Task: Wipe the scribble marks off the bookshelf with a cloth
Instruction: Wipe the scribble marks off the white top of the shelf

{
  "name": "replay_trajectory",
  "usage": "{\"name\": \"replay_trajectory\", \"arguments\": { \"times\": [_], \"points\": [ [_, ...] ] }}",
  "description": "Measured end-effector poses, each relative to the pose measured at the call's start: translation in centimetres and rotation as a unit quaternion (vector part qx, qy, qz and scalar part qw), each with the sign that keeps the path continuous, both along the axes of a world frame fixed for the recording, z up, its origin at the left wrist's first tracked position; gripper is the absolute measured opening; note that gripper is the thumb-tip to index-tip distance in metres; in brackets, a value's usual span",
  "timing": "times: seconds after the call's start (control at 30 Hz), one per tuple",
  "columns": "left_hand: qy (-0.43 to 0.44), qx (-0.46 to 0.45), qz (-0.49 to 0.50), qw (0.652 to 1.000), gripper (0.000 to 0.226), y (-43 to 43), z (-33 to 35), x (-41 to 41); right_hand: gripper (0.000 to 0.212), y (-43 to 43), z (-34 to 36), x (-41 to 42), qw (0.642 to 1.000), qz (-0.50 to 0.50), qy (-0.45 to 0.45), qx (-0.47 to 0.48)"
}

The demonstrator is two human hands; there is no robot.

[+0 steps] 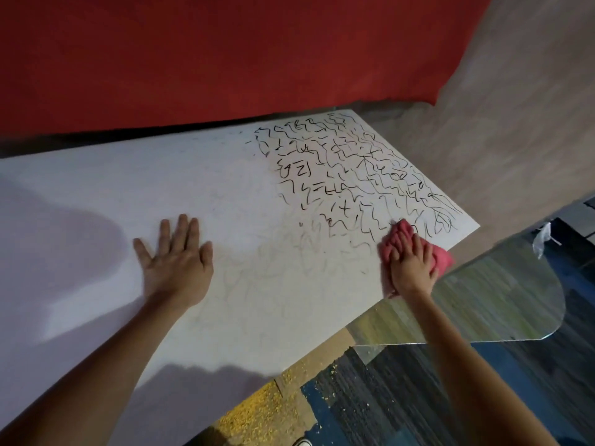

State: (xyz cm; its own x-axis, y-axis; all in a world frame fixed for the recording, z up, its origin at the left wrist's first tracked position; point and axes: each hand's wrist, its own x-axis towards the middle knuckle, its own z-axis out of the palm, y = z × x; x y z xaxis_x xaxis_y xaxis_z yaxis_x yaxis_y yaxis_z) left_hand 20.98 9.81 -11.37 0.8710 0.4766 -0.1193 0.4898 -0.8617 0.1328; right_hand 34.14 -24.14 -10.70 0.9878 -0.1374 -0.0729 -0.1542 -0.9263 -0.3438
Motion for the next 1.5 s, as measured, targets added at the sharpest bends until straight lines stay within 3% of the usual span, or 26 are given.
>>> {"name": "replay_trajectory", "arguments": {
  "times": [0.13,0.33,0.4,0.5,0.67,0.8,1.0,1.17,1.27,1.37,1.5],
  "points": [
    [0.004,0.000,0.005,1.000,0.057,0.0,-0.2,0.1,0.052,1.3,0.7,1.1,0.998,-0.064,0.003,0.015],
    [0.000,0.001,0.000,1.000,0.057,0.0,-0.2,0.2,0.056,10.7,-1.7,-13.8,0.992,0.098,-0.055,-0.049],
    [0.004,-0.005,0.002,1.000,0.057,0.0,-0.2,0.1,0.054,12.3,-1.6,-16.5,0.989,0.136,-0.031,-0.047],
    [0.003,-0.006,-0.003,1.000,0.057,-0.1,0.0,0.1,0.063,9.9,-1.0,-13.8,0.987,0.153,-0.020,-0.046],
    [0.013,-0.007,-0.003,1.000,0.056,-0.2,0.1,-0.1,0.053,4.4,0.1,-3.2,1.000,-0.006,0.017,-0.011],
    [0.009,-0.001,0.001,1.000,0.056,-0.2,0.2,0.1,0.054,5.7,0.7,-1.7,0.999,-0.039,0.022,-0.025],
    [0.007,-0.004,0.003,1.000,0.056,0.0,0.2,0.0,0.065,12.4,-0.3,-10.0,0.984,0.160,0.000,-0.082],
    [0.004,-0.006,0.001,1.000,0.056,0.2,0.2,-0.2,0.081,9.5,0.1,-9.2,0.965,0.242,0.003,-0.100],
    [-0.001,-0.013,0.004,1.000,0.056,0.3,0.0,0.0,0.065,5.2,0.5,-3.7,0.981,0.168,0.017,-0.096],
    [-0.017,-0.010,0.016,1.000,0.056,0.3,-0.2,0.3,0.064,1.8,1.1,1.9,0.996,0.069,0.028,-0.051],
    [-0.022,-0.006,0.025,0.999,0.056,0.3,-0.5,0.3,0.062,1.3,1.2,4.7,0.996,0.065,0.034,-0.052]
  ]
}}
